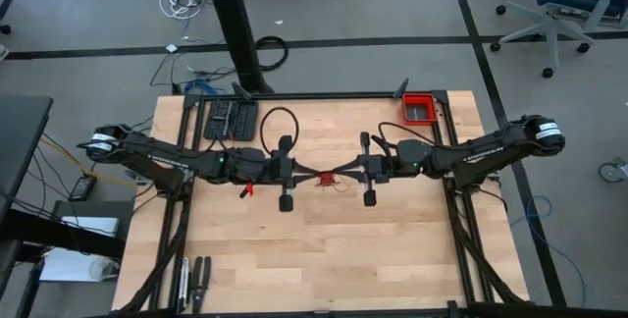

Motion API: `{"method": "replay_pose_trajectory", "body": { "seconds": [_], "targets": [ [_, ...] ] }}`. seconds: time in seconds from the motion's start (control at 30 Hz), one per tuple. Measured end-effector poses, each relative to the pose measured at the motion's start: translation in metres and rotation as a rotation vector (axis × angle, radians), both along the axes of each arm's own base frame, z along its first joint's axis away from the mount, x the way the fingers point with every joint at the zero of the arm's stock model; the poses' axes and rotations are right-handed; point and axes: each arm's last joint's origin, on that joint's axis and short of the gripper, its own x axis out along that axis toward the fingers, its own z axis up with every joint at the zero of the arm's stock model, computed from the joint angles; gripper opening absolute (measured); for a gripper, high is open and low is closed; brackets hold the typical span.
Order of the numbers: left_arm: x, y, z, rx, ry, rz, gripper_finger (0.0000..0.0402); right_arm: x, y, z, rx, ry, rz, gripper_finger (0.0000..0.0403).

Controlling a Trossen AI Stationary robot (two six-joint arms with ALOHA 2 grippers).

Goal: Coil cords
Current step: Uncoil the red wire from the black spool

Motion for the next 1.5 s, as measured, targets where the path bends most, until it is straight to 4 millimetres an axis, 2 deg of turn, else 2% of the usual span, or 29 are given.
{"method": "replay_pose_trajectory", "body": {
  "seconds": [0.27,0.43,0.53,0.67,0.87,1.27,1.5],
  "targets": [
    [0.0,0.0,-0.001,0.005,0.006,0.014,0.0002,-0.002,-0.001,0.003,0.029,-0.013,-0.023,0.0039],
    [-0.002,0.002,-0.002,0.021,0.034,0.074,0.0001,-0.019,-0.004,0.018,0.029,-0.038,-0.126,0.0055],
    [-0.003,0.004,0.0,0.027,0.026,0.123,0.0001,-0.029,-0.007,0.02,0.03,0.009,-0.184,0.0057],
    [-0.004,0.005,0.003,0.024,-0.002,0.163,0.0001,-0.032,-0.009,0.008,0.049,0.139,-0.23,0.0056],
    [-0.003,0.005,0.005,0.002,-0.025,0.172,0.0,-0.023,-0.008,-0.013,0.066,0.274,-0.219,0.0059],
    [-0.003,0.005,0.006,-0.001,-0.041,0.172,0.0,-0.009,-0.006,-0.025,0.148,0.287,-0.153,0.0062],
    [-0.003,0.005,0.009,-0.008,-0.072,0.172,0.0,0.003,-0.008,-0.042,0.163,0.338,-0.148,0.0062]
  ]
}}
